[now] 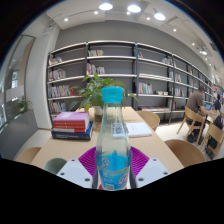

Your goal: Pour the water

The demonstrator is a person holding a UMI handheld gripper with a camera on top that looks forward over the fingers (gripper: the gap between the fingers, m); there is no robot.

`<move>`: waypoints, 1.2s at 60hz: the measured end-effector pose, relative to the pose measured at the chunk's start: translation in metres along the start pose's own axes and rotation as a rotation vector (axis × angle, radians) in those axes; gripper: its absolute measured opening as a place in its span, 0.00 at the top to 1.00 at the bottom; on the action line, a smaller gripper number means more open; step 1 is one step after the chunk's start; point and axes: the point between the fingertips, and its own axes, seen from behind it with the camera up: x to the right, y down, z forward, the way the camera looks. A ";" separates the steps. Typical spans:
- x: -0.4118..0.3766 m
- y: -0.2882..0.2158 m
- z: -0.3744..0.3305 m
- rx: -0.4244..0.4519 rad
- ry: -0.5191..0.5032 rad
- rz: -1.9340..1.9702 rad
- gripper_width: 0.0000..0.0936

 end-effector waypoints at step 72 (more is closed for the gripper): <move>-0.059 0.100 -0.183 -0.303 0.036 0.024 0.11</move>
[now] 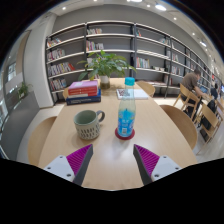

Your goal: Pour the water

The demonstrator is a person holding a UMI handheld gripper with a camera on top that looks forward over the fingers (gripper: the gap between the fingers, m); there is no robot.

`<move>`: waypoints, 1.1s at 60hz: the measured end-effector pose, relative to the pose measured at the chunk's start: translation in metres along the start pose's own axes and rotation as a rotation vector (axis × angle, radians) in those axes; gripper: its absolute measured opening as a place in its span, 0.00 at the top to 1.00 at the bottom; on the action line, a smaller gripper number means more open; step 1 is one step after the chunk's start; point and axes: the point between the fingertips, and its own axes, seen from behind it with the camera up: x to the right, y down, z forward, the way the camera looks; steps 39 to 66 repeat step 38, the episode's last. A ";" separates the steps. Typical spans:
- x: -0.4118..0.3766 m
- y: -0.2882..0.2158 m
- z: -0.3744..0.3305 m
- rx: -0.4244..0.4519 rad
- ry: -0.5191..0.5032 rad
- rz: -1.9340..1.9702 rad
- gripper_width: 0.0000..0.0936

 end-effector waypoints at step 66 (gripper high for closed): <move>-0.050 -0.072 -0.111 0.152 0.006 -0.047 0.12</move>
